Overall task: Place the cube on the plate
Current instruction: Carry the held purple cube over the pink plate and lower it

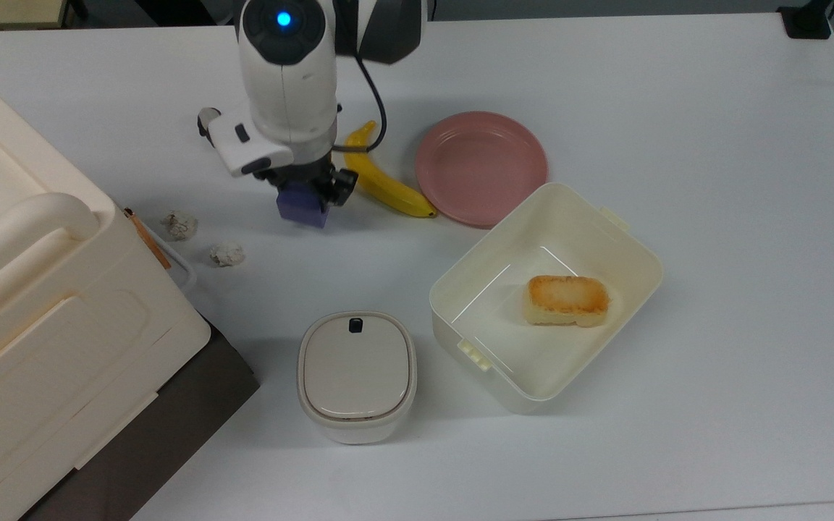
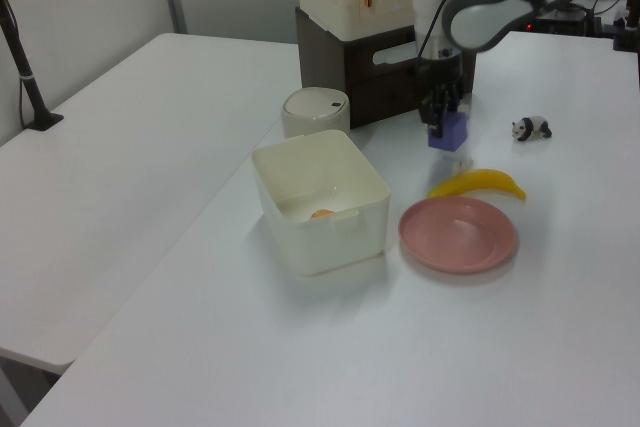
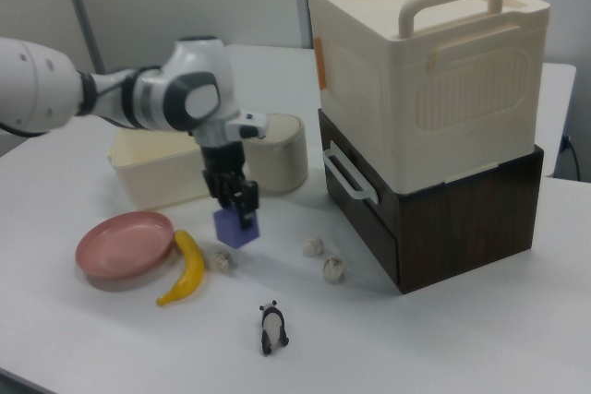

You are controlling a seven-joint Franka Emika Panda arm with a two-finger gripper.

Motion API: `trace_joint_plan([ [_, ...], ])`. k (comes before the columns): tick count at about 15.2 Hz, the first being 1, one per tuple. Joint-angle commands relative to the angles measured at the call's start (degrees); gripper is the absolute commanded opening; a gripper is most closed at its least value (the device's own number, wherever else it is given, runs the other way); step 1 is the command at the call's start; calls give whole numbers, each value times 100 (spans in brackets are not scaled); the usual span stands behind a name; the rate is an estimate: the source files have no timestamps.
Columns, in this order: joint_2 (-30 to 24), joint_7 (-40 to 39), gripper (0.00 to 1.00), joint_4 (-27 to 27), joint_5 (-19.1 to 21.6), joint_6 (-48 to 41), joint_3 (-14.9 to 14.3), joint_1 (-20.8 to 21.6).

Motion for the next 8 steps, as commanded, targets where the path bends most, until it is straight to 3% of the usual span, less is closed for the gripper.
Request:
trace_joint_plan([
  [1, -548, -24, 0, -145, -70, -912, 402, 11],
  [5, -725, 72, 0, -162, -70, -1678, 1017, 28],
  [8, -716, 782, 0, -223, -70, -1750, 1412, 81],
])
